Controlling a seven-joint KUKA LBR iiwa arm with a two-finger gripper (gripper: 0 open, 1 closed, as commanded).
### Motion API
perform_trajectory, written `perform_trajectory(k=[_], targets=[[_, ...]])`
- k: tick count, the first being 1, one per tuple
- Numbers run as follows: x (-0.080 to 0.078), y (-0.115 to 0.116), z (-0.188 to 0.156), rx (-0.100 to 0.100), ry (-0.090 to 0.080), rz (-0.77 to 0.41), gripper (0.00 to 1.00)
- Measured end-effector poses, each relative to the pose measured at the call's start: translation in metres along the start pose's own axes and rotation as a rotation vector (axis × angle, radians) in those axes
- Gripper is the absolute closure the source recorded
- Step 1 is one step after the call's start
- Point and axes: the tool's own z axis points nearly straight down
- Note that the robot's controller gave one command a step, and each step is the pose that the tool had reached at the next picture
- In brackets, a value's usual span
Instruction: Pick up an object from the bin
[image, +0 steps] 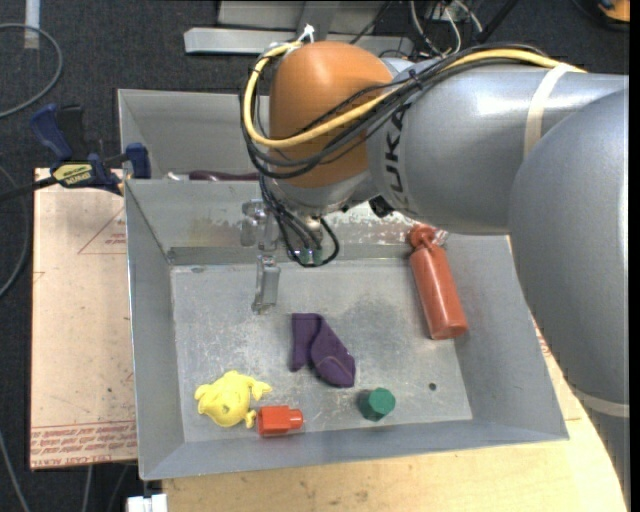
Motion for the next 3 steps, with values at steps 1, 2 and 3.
perform_trajectory(k=[1, 2, 3], targets=[[-0.002, -0.001, -0.005, -0.001, -0.008, 0.003, 0.00], [0.030, 0.006, 0.043, -0.001, -0.009, -0.085, 0.00], [0.072, 0.013, 0.061, 0.000, -0.003, -0.224, 0.00]])
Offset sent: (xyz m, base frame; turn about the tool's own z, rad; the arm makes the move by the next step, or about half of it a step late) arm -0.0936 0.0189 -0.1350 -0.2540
